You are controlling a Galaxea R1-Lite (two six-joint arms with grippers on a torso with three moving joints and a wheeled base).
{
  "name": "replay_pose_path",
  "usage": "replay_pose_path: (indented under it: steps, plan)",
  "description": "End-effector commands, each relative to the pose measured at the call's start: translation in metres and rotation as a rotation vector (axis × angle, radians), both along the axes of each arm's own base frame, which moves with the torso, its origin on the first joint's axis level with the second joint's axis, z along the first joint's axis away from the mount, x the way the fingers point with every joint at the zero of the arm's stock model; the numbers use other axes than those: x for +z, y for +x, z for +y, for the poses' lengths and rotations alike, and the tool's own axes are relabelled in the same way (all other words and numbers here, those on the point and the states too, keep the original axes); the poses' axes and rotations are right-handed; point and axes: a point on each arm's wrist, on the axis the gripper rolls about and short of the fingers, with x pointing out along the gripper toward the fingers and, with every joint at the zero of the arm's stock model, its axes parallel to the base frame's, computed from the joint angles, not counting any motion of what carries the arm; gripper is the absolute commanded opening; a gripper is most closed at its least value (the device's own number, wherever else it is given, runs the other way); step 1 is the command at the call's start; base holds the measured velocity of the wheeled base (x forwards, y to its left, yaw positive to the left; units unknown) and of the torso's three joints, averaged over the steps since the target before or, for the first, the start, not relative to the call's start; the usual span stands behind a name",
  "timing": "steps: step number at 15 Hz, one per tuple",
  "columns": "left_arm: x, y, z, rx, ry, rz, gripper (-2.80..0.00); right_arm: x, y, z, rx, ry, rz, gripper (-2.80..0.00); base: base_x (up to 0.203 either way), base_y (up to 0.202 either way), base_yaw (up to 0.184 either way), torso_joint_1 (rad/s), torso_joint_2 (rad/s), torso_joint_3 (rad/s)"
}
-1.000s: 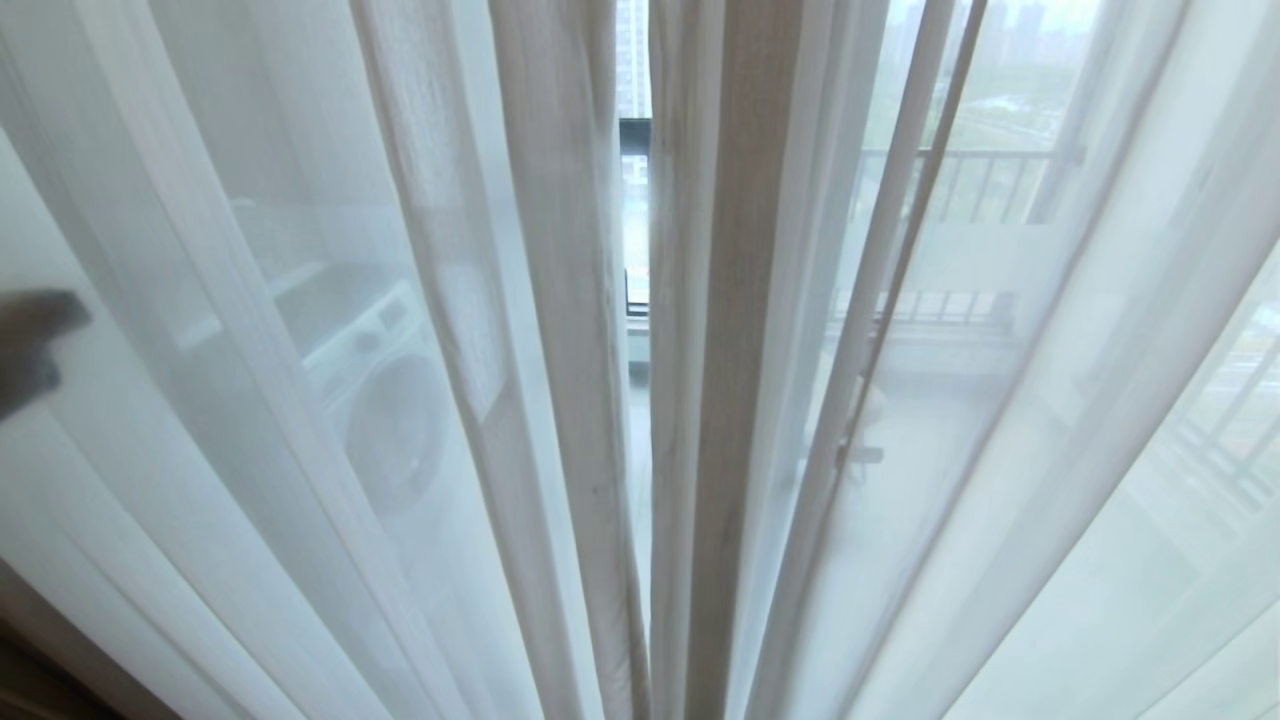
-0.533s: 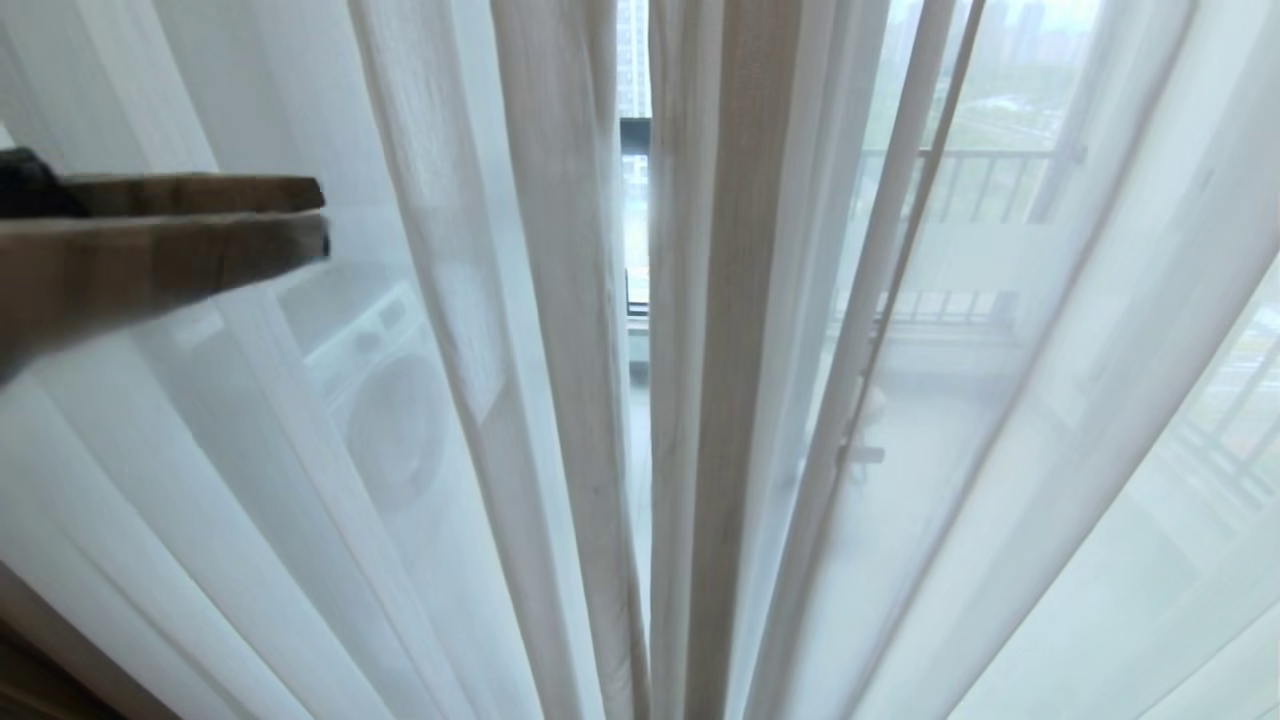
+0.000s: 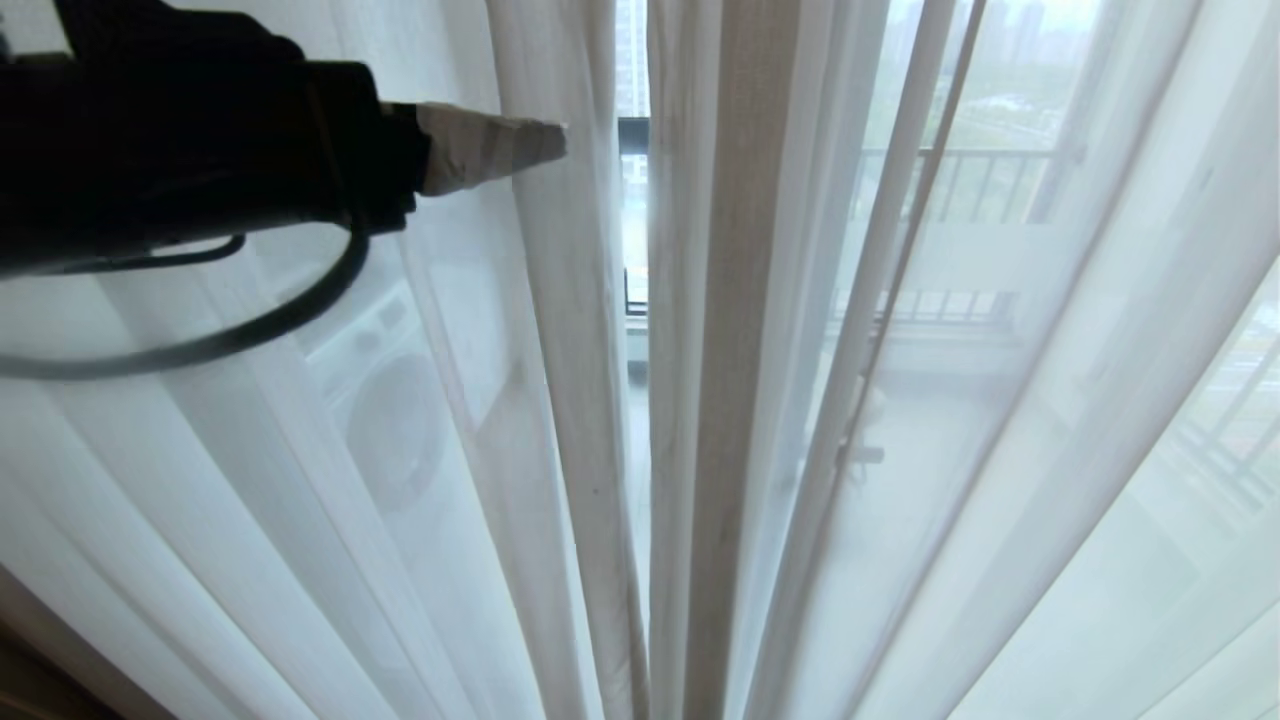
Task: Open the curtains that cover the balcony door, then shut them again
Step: Pull the inner curtains open on both sides
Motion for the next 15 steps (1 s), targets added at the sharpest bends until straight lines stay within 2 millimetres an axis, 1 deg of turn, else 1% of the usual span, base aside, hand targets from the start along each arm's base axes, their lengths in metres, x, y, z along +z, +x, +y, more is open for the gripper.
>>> replay_pose_path:
  steps: [1, 3, 7, 12, 15]
  plan:
    - [-0.006, 0.028, -0.018, 0.080, 0.055, 0.000, 0.00, 0.000, 0.000, 0.000, 0.001, -0.001, 0.000, -2.80, 0.000, 0.000, 0.000, 0.000, 0.00, 0.000]
    - [-0.003, 0.040, -0.025, 0.134, 0.075, -0.026, 0.00, 0.000, 0.000, 0.000, 0.001, -0.001, 0.000, -2.80, 0.000, 0.000, 0.000, 0.000, 0.00, 0.000]
    - [-0.001, 0.052, -0.032, 0.199, 0.079, -0.036, 0.00, 0.000, 0.000, 0.000, 0.001, -0.001, 0.000, -2.80, 0.000, 0.000, 0.000, 0.000, 0.00, 0.000]
    - [0.007, 0.064, -0.040, 0.206, 0.059, -0.062, 0.00, 0.000, 0.000, 0.000, 0.001, -0.001, 0.000, -2.80, 0.000, 0.000, 0.000, 0.000, 0.00, 0.000]
    - [0.013, 0.073, -0.049, 0.201, 0.042, -0.080, 0.00, 0.000, 0.000, 0.000, 0.001, -0.001, 0.000, -2.80, 0.000, 0.000, 0.000, 0.000, 0.00, 0.000]
